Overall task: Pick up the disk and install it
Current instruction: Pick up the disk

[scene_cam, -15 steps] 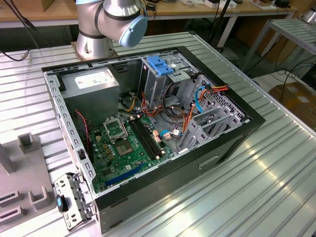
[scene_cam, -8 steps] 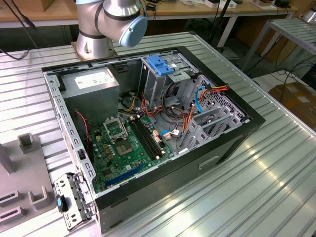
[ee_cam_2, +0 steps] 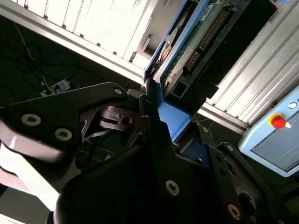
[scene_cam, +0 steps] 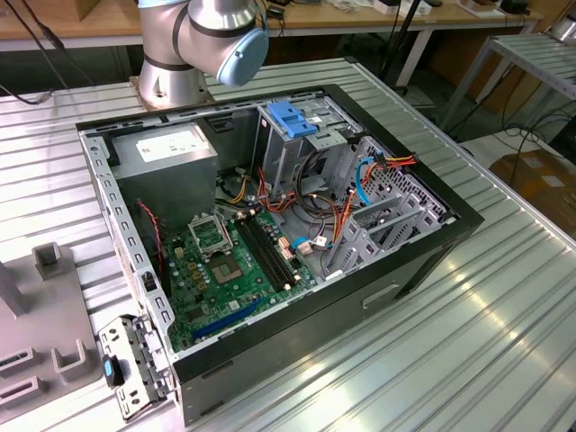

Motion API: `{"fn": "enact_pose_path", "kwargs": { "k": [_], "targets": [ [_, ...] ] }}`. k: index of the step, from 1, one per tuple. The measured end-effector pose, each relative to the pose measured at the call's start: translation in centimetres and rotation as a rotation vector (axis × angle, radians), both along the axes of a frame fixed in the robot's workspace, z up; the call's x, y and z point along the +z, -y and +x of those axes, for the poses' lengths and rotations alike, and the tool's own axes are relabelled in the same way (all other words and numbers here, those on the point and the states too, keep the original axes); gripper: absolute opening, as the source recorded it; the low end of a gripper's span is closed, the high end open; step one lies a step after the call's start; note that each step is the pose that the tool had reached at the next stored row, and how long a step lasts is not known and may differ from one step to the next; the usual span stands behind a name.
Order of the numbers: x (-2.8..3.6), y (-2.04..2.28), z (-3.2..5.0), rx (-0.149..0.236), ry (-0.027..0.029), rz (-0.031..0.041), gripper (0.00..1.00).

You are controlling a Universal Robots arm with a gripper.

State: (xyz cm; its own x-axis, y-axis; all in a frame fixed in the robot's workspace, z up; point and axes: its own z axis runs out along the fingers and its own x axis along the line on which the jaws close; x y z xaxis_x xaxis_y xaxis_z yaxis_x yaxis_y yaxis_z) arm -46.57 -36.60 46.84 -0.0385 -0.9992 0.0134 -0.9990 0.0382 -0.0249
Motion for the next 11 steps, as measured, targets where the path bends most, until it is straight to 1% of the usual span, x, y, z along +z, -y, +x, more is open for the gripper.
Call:
{"fn": "enact_pose_path", "kwargs": {
  "k": [5,11],
  "targets": [
    [0.71,0.00,0.00,0.000,0.0000,0.0009,0.37],
    [1.34,0.00,0.00,0.000,-0.0001,0.0017,0.37]
  ]
}}
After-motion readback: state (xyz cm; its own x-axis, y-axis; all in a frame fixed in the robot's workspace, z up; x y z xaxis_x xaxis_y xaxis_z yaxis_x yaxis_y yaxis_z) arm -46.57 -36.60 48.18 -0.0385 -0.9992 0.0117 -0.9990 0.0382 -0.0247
